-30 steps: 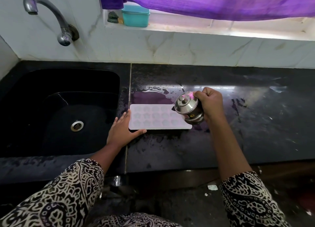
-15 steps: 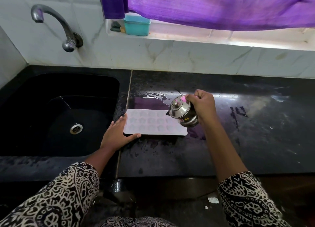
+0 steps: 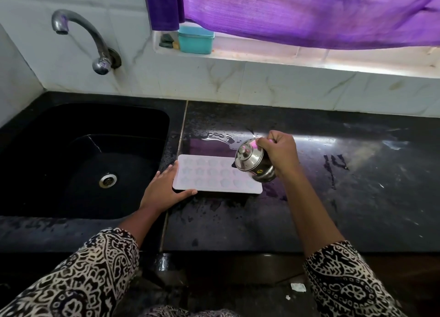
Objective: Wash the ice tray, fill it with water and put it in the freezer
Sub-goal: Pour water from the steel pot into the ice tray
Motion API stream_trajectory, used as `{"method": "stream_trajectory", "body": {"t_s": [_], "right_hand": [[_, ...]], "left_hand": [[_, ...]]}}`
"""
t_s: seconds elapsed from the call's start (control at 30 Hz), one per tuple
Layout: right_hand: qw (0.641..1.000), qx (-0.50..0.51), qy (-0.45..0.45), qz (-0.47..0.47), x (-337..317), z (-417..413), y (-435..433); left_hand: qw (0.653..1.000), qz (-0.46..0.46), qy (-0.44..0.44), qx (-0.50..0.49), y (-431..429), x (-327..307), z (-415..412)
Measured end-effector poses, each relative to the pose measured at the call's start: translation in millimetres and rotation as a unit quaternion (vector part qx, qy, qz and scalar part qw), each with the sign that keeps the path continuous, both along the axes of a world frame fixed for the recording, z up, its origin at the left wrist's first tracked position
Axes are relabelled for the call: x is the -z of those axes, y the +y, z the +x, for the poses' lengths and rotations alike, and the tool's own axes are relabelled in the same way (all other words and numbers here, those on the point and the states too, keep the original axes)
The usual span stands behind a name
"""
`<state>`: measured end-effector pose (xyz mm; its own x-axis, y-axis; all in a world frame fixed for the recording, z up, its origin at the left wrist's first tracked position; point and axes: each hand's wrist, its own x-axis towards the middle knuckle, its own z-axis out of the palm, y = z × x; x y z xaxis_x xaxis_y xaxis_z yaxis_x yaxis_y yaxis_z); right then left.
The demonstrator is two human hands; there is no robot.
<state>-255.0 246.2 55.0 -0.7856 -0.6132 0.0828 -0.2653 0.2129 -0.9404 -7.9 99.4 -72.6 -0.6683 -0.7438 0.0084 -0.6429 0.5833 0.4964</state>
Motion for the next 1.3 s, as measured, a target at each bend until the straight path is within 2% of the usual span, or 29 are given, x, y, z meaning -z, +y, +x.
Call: {"method": "stream_trajectory", "body": {"t_s": [0.67,1.3], "right_hand": [[1.0,-0.02,0.004,-0.003,1.0,1.2,-2.5],[1.0,0.0,0.007,0.01,2.3,6.1,-2.0]], "left_hand": [[1.0,0.007,0.011,0.001,0.8,-3.6,-0.4],[1.0,0.008,0.003,0.002,-0.8,-2.0,0.1]]}}
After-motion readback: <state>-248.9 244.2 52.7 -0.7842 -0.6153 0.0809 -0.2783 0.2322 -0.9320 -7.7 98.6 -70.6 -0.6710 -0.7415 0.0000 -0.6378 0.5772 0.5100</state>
